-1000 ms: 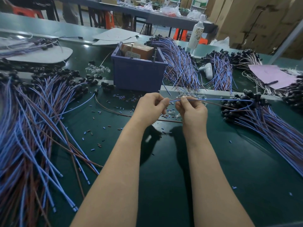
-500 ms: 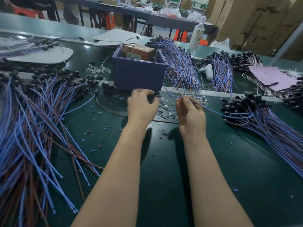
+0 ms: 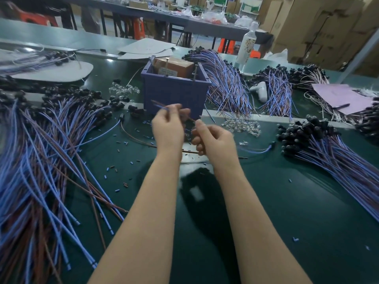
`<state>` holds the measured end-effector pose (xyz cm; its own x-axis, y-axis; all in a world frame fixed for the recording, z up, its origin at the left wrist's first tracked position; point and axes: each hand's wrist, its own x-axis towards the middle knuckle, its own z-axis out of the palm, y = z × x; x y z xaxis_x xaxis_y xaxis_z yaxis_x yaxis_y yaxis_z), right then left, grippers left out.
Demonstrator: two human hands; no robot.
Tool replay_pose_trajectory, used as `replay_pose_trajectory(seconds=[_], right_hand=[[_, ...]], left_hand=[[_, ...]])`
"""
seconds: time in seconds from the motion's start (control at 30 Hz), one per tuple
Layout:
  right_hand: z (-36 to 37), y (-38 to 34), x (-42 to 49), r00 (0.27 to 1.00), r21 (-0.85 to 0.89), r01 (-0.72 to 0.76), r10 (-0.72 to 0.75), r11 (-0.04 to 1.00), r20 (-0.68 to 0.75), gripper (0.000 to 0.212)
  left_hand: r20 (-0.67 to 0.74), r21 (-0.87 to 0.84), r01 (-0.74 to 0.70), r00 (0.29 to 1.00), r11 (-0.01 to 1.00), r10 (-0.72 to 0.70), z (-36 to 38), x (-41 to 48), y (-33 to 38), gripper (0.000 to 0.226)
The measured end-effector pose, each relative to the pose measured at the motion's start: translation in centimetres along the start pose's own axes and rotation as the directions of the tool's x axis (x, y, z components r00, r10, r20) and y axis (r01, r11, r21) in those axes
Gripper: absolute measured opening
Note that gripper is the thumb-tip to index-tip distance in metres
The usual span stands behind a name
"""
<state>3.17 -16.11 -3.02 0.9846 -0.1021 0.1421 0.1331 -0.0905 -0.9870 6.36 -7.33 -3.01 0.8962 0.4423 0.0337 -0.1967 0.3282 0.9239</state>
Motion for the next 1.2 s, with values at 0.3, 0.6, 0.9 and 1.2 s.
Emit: replay_pose_trajectory(seconds=[0.3, 0.6, 0.9, 1.2], right_hand=[[-0.2, 2.3, 0.9, 0.951, -0.723, 0.274, -0.292, 0.635, 0.104, 0.026], [-0.2, 1.7, 0.7, 0.976, -0.495, 0.204, -0.217, 0.845, 0.032, 0.041], [0.0, 1.8, 0.7, 0.984, -0.426, 0.17, -0.173, 0.888, 0.033, 0.02], [0.8, 1.9, 0.5, 0.977, -0.322, 0.143, -0.185, 0.936, -0.104, 0.012]], left_hand=[[-0.168, -0.058, -0.106, 0.981, 0.993, 0.095, -0.8, 0.6, 1.0, 0.018], [0.356, 0.236, -0.081, 0.934, 0.968, -0.009, 0.6, -0.8, -0.6, 0.019], [0.279, 0.391, -0.08, 0.96, 0.917, -0.036, -0.1, -0.3, -0.9, 0.015], [0.175, 0.322, 0.003, 0.983, 0.947, -0.063, -0.1, -0.2, -0.9, 0.018]])
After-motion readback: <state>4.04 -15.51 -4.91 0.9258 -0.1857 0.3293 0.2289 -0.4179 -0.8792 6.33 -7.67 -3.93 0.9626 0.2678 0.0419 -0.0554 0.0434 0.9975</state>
